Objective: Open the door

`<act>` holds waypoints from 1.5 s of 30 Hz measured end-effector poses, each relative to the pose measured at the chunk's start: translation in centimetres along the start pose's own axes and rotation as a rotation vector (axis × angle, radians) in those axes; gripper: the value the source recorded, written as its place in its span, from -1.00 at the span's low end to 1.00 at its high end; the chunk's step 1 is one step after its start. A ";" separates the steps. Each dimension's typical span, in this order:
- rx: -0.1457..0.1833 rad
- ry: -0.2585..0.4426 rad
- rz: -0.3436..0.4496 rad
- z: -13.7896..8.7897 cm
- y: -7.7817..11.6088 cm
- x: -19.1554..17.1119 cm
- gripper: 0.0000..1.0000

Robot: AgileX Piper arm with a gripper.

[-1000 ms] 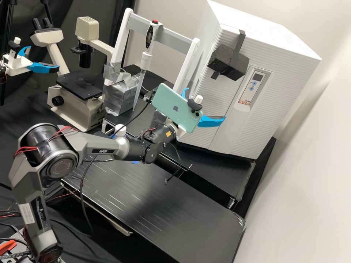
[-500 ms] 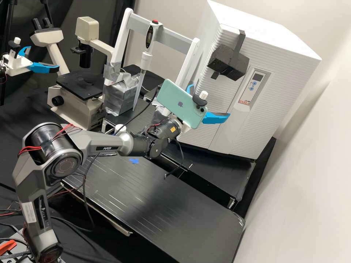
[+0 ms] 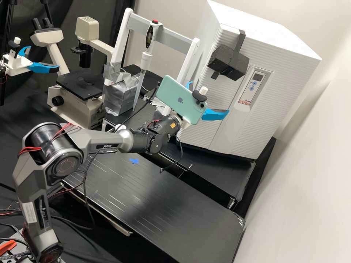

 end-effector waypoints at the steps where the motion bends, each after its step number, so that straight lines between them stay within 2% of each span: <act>1: 0.000 0.001 0.000 0.0 0.0 0.1 1.00; 4: 0.000 -0.001 0.000 0.1 0.0 0.1 1.00; 5: 0.000 -0.001 0.000 0.1 0.0 0.1 -1.00; 21: -0.010 -0.012 0.015 0.6 0.6 0.0 -1.00; 36: -0.039 0.004 -0.002 0.5 0.5 0.0 -1.00; 45: -0.035 0.020 -0.004 0.6 0.2 -0.2 -1.00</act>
